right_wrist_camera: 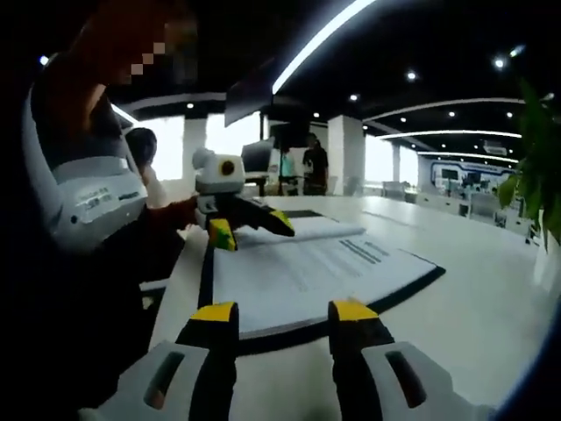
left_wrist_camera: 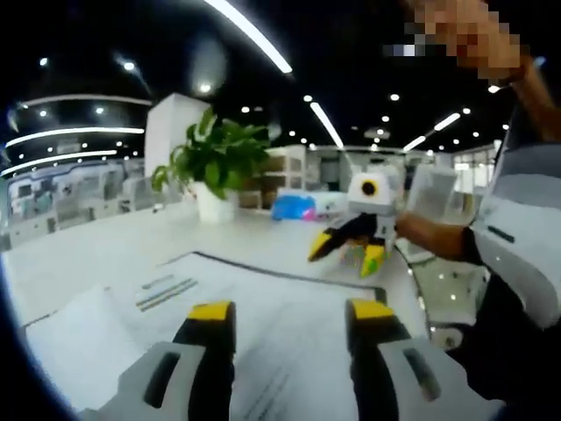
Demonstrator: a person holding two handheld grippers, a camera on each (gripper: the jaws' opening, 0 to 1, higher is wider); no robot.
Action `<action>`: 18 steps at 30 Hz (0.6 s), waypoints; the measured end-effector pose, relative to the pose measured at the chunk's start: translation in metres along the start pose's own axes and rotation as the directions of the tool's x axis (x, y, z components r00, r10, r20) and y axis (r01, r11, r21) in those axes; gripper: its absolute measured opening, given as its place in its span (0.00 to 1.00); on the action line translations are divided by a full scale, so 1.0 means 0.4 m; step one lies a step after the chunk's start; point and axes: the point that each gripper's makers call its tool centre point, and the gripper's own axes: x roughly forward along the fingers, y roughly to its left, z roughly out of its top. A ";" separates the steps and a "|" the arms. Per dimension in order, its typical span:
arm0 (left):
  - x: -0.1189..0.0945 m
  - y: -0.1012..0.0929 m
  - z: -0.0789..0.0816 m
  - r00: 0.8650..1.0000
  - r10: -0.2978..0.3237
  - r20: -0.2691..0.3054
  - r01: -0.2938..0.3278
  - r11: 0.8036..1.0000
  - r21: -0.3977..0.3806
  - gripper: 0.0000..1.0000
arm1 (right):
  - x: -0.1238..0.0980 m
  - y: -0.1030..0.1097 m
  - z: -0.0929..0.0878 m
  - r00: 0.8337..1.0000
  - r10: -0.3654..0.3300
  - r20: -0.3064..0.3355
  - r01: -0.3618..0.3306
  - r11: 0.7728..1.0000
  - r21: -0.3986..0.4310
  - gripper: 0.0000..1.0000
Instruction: Flip through the bound document one page at a time
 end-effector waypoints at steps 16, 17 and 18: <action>0.003 -0.006 -0.004 1.000 -0.006 0.009 0.006 1.000 -0.007 0.51 | 0.007 0.012 -0.015 0.999 0.036 -0.036 -0.037 0.999 -0.029 0.48; 0.003 -0.006 -0.004 1.000 -0.006 0.010 0.006 1.000 -0.007 0.51 | 0.006 0.011 -0.015 0.999 0.036 -0.037 -0.037 0.999 -0.030 0.48; 0.003 -0.006 -0.004 1.000 -0.006 0.009 0.006 1.000 -0.007 0.50 | 0.006 0.010 -0.015 0.999 0.037 -0.039 -0.038 0.999 -0.030 0.48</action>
